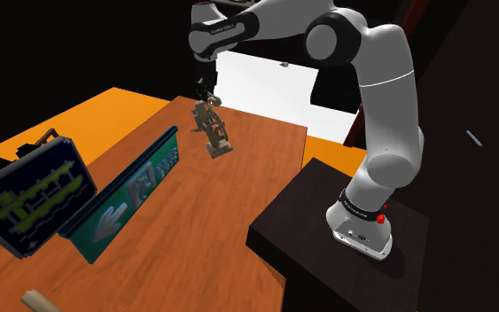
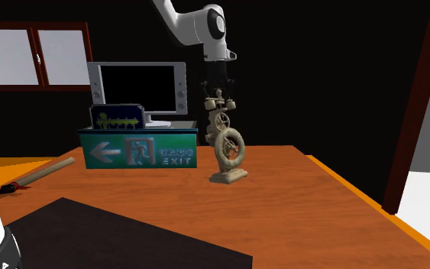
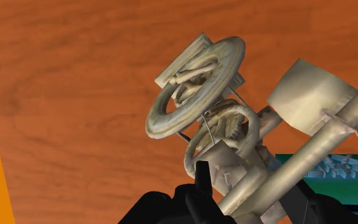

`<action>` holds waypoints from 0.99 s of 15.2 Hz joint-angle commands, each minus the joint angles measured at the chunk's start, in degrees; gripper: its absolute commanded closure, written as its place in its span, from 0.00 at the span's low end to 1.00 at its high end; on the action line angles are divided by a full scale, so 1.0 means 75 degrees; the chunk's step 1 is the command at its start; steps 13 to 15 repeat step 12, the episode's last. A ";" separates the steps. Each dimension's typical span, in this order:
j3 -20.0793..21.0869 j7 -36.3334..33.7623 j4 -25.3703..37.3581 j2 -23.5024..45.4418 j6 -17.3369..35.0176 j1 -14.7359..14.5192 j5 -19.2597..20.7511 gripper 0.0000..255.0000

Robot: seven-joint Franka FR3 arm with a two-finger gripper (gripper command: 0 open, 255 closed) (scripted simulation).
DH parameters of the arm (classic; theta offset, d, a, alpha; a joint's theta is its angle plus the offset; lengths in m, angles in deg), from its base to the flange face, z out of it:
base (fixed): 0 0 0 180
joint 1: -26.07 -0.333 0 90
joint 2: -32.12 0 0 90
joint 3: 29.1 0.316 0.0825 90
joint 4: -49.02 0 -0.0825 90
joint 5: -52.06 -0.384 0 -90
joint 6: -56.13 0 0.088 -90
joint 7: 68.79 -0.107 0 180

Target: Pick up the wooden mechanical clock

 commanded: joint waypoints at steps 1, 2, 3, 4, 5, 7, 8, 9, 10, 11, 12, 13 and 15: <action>0.0013 0.0007 -0.0051 0.0226 -0.0215 0.0000 -0.0015 1.00; 0.0013 0.0011 -0.0005 0.0190 -0.0297 0.0000 -0.0014 1.00; 0.0013 0.0015 0.0044 0.0156 -0.0380 0.0000 -0.0014 1.00; 0.0012 0.0020 0.0094 0.0123 -0.0463 0.0000 -0.0014 1.00; 0.0012 0.0024 0.0149 0.0092 -0.0549 0.0000 -0.0015 1.00; 0.0012 0.0033 0.0258 0.0031 -0.0718 0.0000 -0.0014 1.00; 0.0011 0.0037 0.0318 0.0004 -0.0805 0.0000 -0.0014 1.00; 0.0011 0.0042 0.0384 -0.0019 -0.0894 0.0000 -0.0015 1.00; 0.0010 0.0047 0.0450 -0.0042 -0.0983 0.0000 -0.0015 1.00; 0.0010 0.0047 0.0458 -0.0047 -0.0996 0.0000 -0.0015 1.00; 0.0010 0.0047 0.0459 -0.0046 -0.0996 0.0000 -0.0015 1.00; 0.0010 0.0047 0.0459 -0.0046 -0.0996 0.0000 -0.0015 1.00; 0.0010 0.0047 0.0459 -0.0046 -0.0996 0.0000 -0.0015 1.00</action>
